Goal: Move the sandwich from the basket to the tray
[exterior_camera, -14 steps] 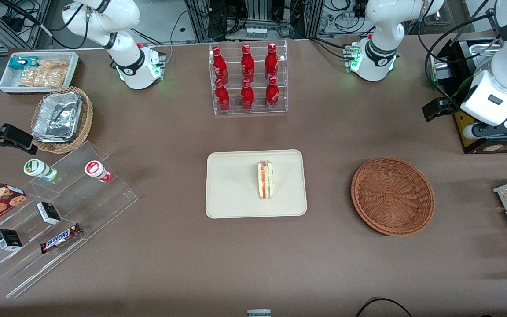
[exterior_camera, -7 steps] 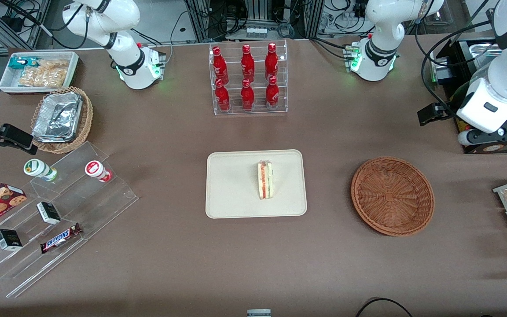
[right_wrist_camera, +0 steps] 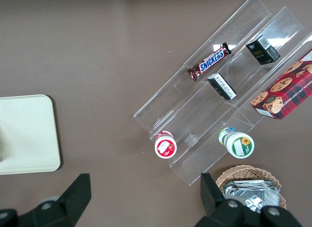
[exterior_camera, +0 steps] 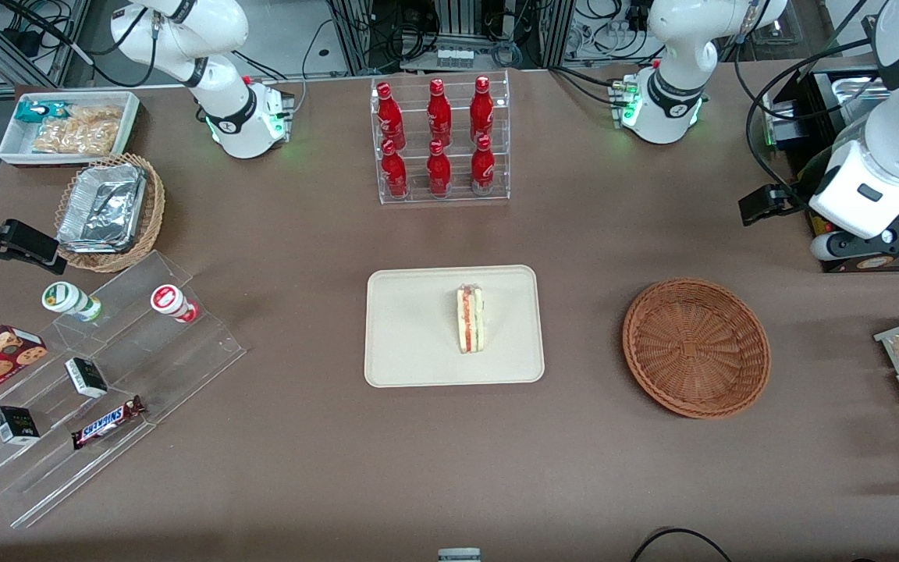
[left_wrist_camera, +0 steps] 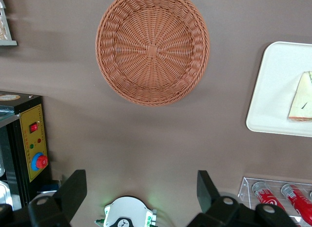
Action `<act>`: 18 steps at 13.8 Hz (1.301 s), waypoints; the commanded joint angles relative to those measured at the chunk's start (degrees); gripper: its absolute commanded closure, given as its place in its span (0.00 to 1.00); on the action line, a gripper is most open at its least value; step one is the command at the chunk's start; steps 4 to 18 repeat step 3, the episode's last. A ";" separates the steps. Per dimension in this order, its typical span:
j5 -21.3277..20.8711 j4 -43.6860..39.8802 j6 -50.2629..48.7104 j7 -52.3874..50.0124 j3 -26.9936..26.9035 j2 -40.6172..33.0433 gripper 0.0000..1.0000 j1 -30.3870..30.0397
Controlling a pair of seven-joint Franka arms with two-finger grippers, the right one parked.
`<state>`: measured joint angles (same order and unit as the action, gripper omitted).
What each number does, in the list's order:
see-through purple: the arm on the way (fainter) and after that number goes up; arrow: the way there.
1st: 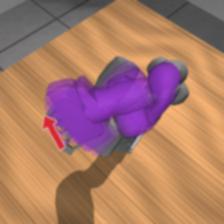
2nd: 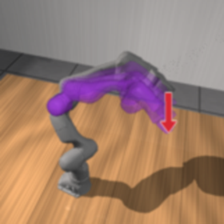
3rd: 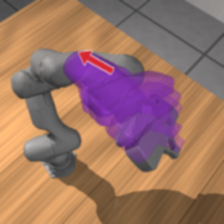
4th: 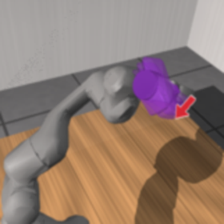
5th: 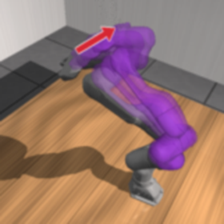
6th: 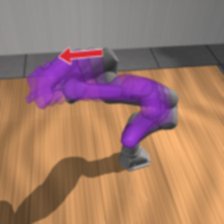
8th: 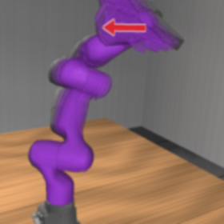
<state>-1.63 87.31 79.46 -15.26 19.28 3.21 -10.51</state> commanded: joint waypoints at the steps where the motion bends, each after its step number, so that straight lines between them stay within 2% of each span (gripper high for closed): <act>1: 0.76 -1.18 -0.36 -0.39 1.02 0.57 0.00 -1.09; 18: 0.67 -1.18 -0.36 -0.30 1.02 0.48 0.00 -1.09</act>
